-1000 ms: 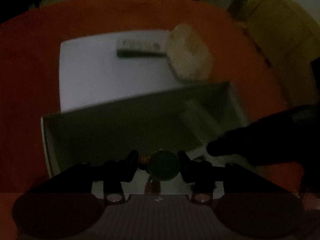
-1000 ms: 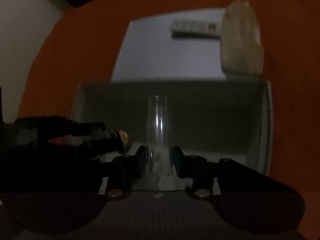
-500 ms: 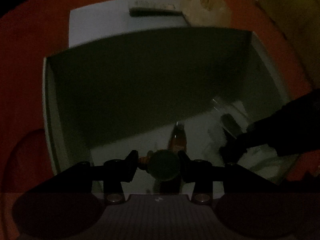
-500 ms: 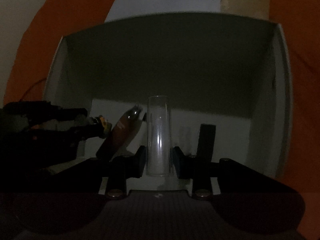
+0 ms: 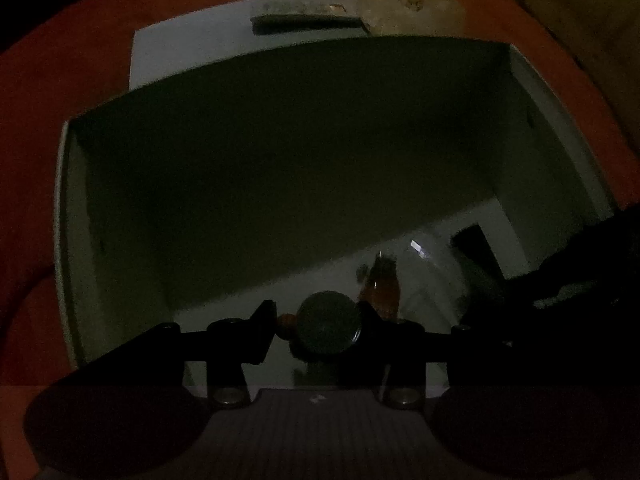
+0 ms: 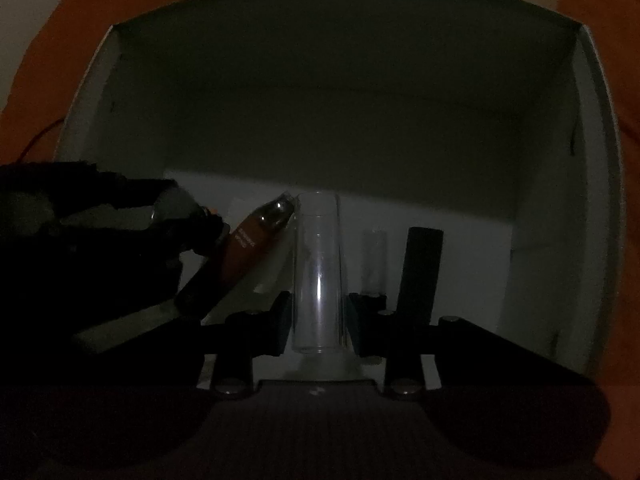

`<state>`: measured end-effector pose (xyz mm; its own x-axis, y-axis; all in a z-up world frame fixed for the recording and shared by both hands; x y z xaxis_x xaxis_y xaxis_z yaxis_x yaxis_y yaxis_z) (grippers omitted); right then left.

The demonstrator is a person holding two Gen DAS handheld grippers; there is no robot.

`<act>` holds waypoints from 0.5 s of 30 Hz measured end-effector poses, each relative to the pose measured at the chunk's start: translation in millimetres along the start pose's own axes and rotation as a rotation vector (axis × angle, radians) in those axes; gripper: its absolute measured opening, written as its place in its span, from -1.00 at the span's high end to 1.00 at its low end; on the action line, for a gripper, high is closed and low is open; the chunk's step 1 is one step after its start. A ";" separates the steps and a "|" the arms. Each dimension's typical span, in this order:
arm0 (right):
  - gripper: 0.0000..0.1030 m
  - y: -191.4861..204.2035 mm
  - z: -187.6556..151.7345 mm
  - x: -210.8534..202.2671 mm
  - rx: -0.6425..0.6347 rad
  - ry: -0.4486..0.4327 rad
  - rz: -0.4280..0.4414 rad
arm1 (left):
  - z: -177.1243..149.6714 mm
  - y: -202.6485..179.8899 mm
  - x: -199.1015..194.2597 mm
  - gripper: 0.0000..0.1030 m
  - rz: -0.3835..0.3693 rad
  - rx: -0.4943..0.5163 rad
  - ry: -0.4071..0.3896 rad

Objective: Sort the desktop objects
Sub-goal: 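Lower the figurine into the box and open the left gripper while the right gripper sets the tube down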

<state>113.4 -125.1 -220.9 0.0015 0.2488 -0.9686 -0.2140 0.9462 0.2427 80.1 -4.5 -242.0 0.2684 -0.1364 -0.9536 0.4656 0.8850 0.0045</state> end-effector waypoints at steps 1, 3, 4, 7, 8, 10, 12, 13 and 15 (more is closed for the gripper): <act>0.38 0.9 -1.3 2.5 0.003 0.006 0.000 | 1.5 -0.8 0.7 0.25 0.006 0.000 0.000; 0.38 2.0 -2.6 6.7 0.010 0.020 -0.001 | 3.5 -4.7 2.6 0.25 0.021 0.022 0.002; 0.38 2.0 -2.9 7.8 0.016 0.026 0.001 | 4.6 -6.7 4.4 0.25 0.027 0.030 0.005; 0.38 1.7 -3.3 10.7 0.020 0.037 0.002 | 8.3 -10.3 10.0 0.24 0.031 0.034 0.014; 0.38 1.4 -3.5 11.5 0.022 0.041 0.001 | 9.1 -11.2 11.2 0.24 0.034 0.037 0.014; 0.38 0.5 -4.3 13.6 0.024 0.053 -0.004 | 10.4 -13.0 13.5 0.24 0.042 0.046 0.011; 0.38 -1.2 -5.7 15.2 0.028 0.064 -0.009 | 10.1 -14.7 17.0 0.25 0.043 0.050 0.024; 0.38 -2.6 -6.7 16.8 0.030 0.072 -0.012 | 9.0 -15.1 19.9 0.24 0.039 0.048 0.042; 0.37 -5.7 -8.3 19.8 0.040 0.086 -0.023 | 4.6 -15.9 26.1 0.24 0.033 0.044 0.080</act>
<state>106.5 -127.3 -241.9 -0.0786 0.2094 -0.9747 -0.1752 0.9596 0.2203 83.5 -24.2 -265.6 0.2170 -0.0696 -0.9737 0.4946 0.8678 0.0482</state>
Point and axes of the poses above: each gripper's, at about its wrist camera, not at the fingertips, and x roughly the way its jaws point, y to its left, z to its top, the point moved 4 cm from there along x, roughly the way its jaws point, and after that the axes turned 13 degrees about x, right-handed, at the moved point
